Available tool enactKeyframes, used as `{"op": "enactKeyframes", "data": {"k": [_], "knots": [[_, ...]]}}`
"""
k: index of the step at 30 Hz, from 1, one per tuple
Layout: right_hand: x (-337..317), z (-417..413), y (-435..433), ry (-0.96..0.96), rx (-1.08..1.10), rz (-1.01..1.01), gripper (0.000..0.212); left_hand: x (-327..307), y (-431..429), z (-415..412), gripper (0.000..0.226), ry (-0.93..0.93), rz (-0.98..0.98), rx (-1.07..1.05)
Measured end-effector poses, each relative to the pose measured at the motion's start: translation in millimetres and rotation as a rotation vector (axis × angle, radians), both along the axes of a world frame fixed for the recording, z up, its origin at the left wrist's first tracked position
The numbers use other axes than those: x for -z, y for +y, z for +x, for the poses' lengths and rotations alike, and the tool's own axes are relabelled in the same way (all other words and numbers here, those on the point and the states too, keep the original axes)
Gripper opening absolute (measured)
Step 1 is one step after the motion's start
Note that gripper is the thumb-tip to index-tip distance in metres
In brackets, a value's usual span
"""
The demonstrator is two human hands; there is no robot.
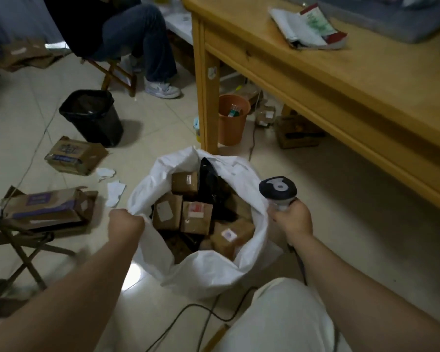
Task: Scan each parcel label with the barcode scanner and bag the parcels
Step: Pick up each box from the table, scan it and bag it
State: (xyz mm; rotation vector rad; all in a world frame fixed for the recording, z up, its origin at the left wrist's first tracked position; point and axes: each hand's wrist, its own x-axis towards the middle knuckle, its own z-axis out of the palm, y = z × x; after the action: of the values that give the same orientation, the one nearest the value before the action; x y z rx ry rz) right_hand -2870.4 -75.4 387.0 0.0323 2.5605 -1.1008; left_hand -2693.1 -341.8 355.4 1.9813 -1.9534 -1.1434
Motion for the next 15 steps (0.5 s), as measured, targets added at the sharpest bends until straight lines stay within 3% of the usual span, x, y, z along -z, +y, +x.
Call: {"op": "enactKeyframes", "data": {"k": [2,4,11,15], "knots": [[-14,-1,11,0.039,0.006,-0.017,0.037,-13,13,-16,0.061,-0.095,-0.004,0.048],[-33,-3,27,0.073,-0.008,-0.009,0.032,-31,31,-37,0.065,-0.110,-0.084,0.168],[-124,9,103,0.188,-0.048,-0.037,0.027,-123,148,-125,0.072,0.081,-0.373,0.794],[-190,33,156,0.069,-0.024,-0.124,0.013,-181,223,-158,0.072,0.248,-0.515,1.096]]}}
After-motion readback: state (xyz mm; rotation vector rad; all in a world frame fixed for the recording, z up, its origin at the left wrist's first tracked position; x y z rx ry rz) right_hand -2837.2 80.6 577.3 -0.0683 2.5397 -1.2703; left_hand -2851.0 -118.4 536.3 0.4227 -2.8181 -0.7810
